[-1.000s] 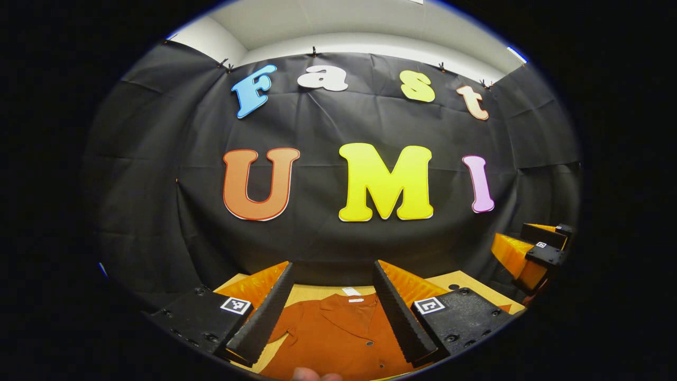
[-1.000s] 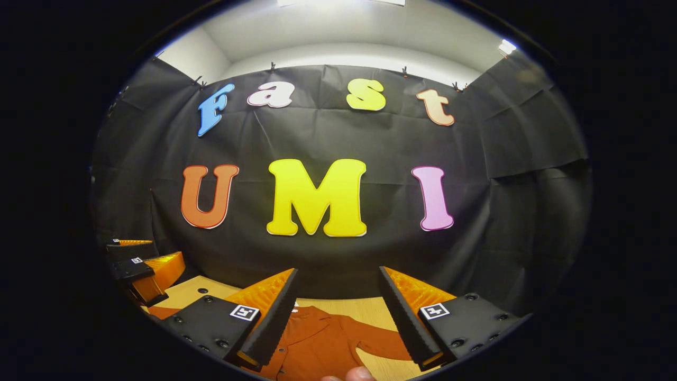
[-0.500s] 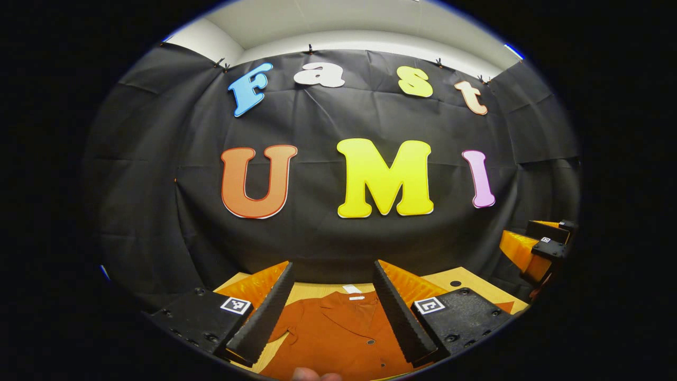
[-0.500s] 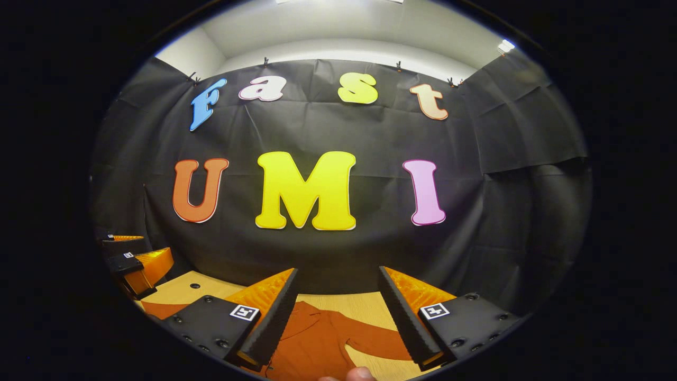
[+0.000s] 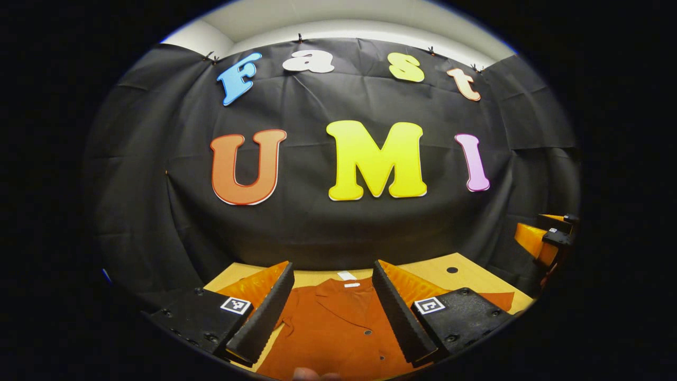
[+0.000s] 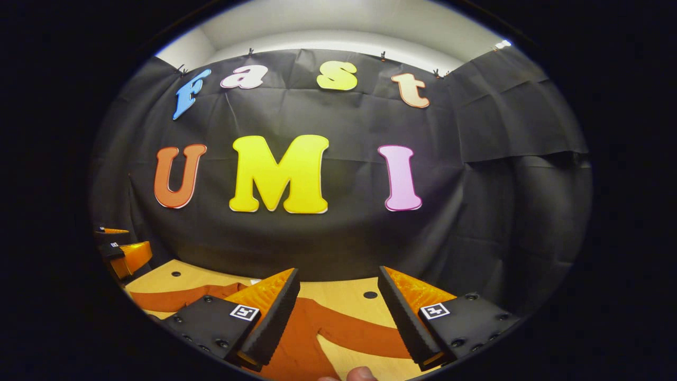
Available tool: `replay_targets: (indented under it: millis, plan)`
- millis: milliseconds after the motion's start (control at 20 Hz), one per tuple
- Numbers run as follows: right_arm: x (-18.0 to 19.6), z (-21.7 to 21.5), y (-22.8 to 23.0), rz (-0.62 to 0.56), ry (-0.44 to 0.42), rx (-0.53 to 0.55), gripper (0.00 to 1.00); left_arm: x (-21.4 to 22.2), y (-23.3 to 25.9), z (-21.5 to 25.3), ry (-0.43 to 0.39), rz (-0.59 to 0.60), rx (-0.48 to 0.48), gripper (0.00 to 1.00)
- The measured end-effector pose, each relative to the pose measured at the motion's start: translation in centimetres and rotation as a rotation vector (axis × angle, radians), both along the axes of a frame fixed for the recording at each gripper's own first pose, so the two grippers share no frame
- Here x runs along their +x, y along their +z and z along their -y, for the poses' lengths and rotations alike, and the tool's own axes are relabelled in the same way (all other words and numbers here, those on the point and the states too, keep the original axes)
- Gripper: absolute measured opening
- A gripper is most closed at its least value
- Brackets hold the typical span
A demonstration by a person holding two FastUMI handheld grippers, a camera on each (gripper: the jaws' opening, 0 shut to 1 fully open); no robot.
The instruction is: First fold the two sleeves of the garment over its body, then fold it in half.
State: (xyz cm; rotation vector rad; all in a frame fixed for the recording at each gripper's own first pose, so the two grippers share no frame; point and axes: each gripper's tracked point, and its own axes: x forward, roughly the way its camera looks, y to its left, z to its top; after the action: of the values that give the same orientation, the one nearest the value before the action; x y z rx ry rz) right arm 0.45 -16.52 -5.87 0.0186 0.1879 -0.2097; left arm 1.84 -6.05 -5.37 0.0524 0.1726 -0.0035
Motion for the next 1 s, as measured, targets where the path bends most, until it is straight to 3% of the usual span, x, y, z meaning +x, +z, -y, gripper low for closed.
replay_targets:
  millis: [150,350,550,650,800,1000]
  plan:
    - [-1.7,4.5,-3.3,-0.066,-0.059,0.004,0.94,-0.3,-1.1,1.3,-0.012,-0.029,-0.011,1.0]
    - [-4.3,10.6,-10.2,-0.19,-0.15,0.053,0.94,0.2,-1.5,3.5,-0.023,-0.051,0.016,0.96]
    - [-6.0,14.5,-19.7,-0.353,-0.253,0.222,0.94,0.3,-2.0,6.4,-0.072,-0.078,0.036,0.96]
    - [-6.7,16.7,-24.1,-0.422,-0.325,0.268,0.95,0.1,-2.8,7.0,-0.06,-0.11,0.029,0.96]
    - [-6.8,18.3,-29.0,-0.527,-0.379,0.238,0.95,-0.8,-3.7,7.0,-0.03,-0.158,0.041,0.96]
    - [-6.4,18.2,-32.1,-0.596,-0.406,0.218,0.95,-0.6,-3.9,5.8,-0.006,-0.172,0.076,0.99]
